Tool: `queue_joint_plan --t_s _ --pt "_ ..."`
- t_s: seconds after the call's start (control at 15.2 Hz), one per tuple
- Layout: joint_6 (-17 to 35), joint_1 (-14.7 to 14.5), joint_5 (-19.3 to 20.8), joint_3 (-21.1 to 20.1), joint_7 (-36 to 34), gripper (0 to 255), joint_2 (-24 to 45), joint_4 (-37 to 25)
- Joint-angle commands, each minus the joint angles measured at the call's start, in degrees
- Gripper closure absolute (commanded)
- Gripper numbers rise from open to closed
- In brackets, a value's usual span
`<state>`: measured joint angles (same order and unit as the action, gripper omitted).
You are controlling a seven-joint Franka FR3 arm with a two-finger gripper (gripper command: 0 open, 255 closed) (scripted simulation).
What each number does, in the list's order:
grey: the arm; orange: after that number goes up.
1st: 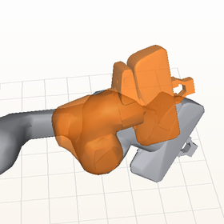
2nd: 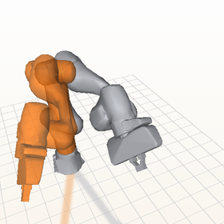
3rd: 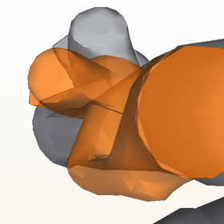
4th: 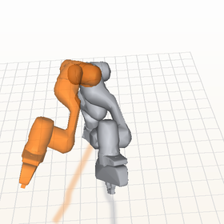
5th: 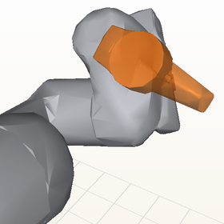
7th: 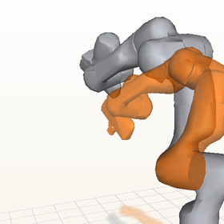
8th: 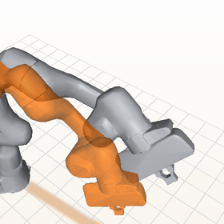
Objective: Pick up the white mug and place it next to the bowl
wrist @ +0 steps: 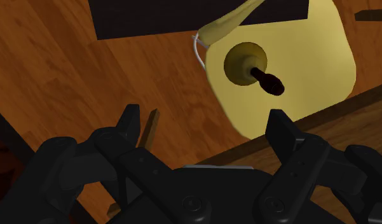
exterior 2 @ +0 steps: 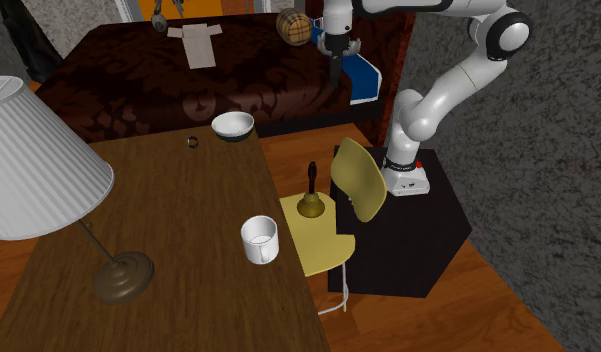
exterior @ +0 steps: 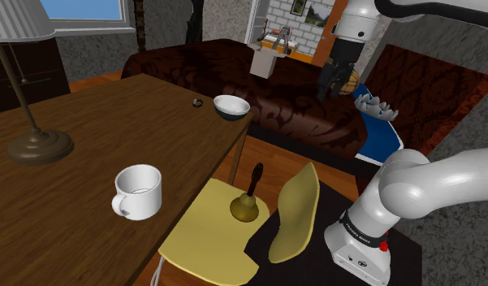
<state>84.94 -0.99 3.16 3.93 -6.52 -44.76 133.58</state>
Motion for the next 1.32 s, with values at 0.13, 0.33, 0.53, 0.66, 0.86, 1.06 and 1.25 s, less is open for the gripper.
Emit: queue_joint_plan --t_s 0.13,0.33,0.53,0.66,0.86,1.06,1.25 --pt "2.30 -0.83 -1.66 -2.06 -2.41 0 0.91 1.20" --pt "5.89 -2.08 -4.03 -5.16 -5.94 0 2.85 2.49" --pt "9.61 -3.34 -6.15 -8.26 -9.38 0 5.46 3.15" --pt "12.14 -4.12 -7.40 -10.31 -11.63 0 7.56 3.22" --pt "15.92 -5.18 -8.95 -13.37 -14.97 0 11.23 2.79" --pt "19.63 -6.05 -10.02 -16.42 -18.33 0 15.45 1.68" --pt "23.18 -6.76 -10.47 -19.37 -21.77 0 20.18 -0.07"
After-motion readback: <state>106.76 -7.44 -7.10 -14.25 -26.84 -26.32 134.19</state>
